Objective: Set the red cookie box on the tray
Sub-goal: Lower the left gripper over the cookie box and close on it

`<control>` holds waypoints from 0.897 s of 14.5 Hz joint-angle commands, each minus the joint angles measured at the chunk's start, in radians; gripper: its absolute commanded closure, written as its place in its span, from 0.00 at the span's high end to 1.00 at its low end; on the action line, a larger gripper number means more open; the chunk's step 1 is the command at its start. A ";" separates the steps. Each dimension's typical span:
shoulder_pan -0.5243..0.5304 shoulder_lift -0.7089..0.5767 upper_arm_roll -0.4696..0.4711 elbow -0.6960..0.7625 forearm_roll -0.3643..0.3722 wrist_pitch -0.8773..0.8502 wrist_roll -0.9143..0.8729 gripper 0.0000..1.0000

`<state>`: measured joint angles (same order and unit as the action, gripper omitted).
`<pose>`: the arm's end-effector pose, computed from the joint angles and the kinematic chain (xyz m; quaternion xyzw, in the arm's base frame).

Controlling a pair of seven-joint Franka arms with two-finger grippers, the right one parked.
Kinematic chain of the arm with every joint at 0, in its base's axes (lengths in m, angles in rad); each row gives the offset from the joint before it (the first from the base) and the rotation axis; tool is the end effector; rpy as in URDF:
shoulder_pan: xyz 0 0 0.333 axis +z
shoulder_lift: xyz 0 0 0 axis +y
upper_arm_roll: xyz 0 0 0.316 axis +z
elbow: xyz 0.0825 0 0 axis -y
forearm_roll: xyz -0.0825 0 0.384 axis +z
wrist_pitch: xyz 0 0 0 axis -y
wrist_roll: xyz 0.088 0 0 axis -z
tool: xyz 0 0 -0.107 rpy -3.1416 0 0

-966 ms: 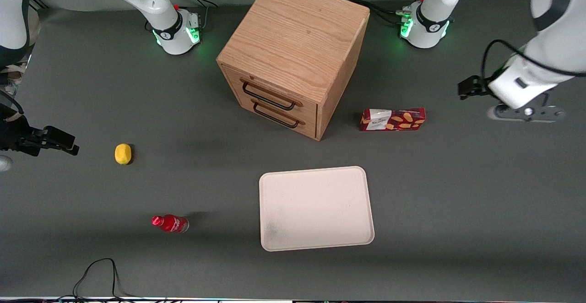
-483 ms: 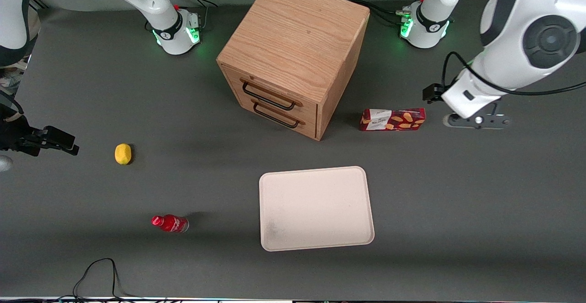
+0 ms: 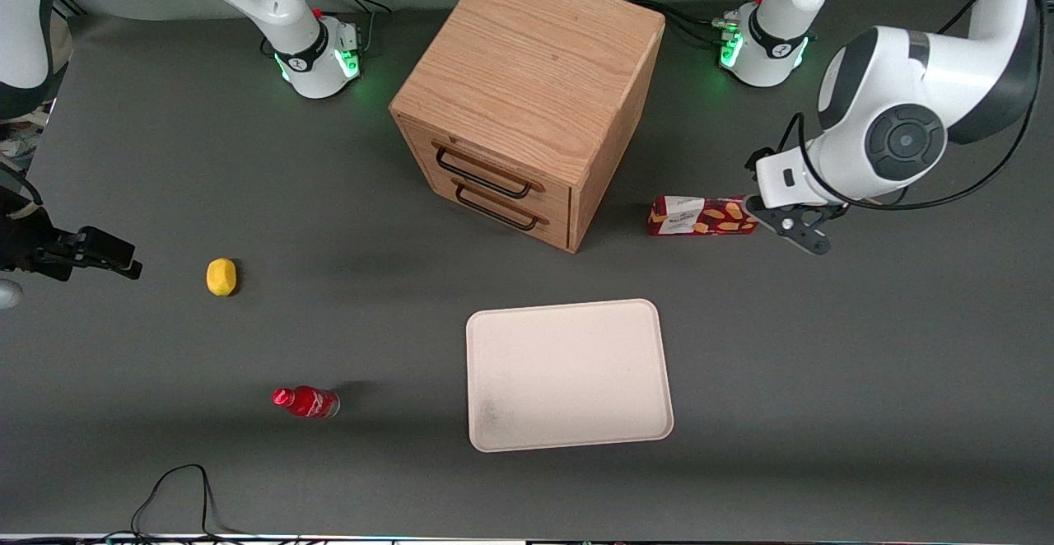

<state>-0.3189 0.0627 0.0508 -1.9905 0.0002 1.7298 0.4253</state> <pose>0.5110 -0.1407 0.4088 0.9283 -0.3352 -0.1606 0.0110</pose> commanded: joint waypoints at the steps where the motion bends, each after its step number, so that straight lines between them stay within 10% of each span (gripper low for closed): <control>1: 0.001 -0.047 -0.002 -0.128 -0.005 0.103 0.121 0.97; 13: -0.003 -0.073 -0.129 -0.468 -0.017 0.647 0.428 0.98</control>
<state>-0.3207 0.0359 -0.0587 -2.3675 -0.0068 2.2900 0.8176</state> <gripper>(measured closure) 0.022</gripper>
